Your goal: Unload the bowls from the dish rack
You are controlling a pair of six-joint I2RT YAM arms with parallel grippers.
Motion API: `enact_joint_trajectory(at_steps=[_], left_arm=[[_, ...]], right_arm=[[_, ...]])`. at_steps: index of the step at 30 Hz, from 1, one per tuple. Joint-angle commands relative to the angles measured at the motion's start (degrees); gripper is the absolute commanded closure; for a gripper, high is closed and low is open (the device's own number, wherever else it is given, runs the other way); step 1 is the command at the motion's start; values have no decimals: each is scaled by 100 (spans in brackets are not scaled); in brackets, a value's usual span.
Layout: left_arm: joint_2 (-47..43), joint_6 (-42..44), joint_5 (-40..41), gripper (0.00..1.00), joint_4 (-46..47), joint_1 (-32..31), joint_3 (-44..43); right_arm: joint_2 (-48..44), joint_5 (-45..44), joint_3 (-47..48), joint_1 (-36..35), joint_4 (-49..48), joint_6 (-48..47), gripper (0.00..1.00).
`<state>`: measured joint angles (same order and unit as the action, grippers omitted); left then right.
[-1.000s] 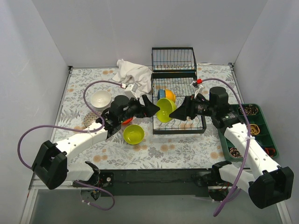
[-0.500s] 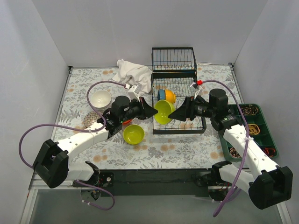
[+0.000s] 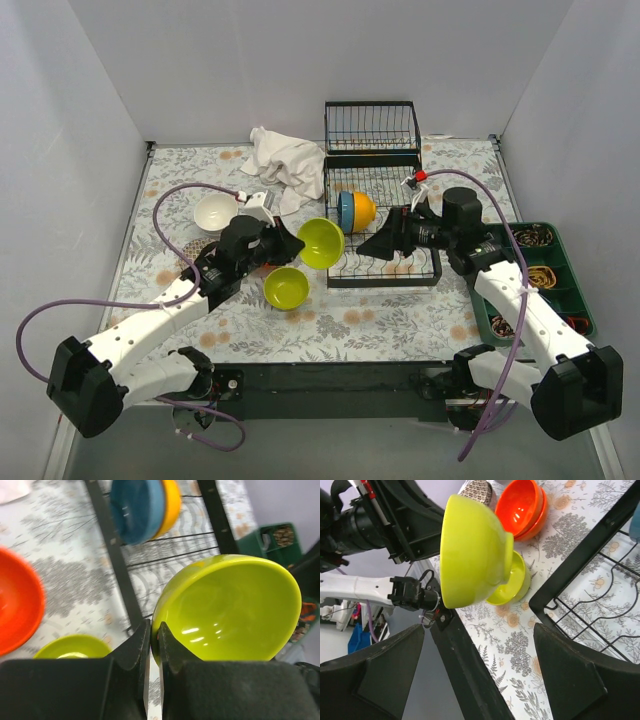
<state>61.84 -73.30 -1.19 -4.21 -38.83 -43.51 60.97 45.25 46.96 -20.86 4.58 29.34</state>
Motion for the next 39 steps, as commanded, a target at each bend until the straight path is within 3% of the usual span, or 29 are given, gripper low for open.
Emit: enact_joint_trajectory(at_steps=[1, 5, 8, 27, 31, 39], left_arm=[[-497, -193, 1110, 100, -1554, 16, -211], [-612, -834, 1498, 100, -2985, 24, -290], [-560, -1151, 1490, 100, -3427, 16, -211], [451, -923, 1754, 100, -3578, 24, -167], [495, -879, 1728, 86, -3526, 16, -184], [75, -967, 1675, 39, -3569, 24, -202]], right_arm=[[108, -394, 384, 21, 385, -577, 2], [240, -851, 586, 21, 754, -894, 1], [398, -1220, 656, 21, 991, -1035, 2], [960, -2002, 859, 21, 1107, -1273, 1], [1110, -2249, 867, 12, 835, -1273, 1], [1785, -2863, 1113, -32, 97, -1098, 1]])
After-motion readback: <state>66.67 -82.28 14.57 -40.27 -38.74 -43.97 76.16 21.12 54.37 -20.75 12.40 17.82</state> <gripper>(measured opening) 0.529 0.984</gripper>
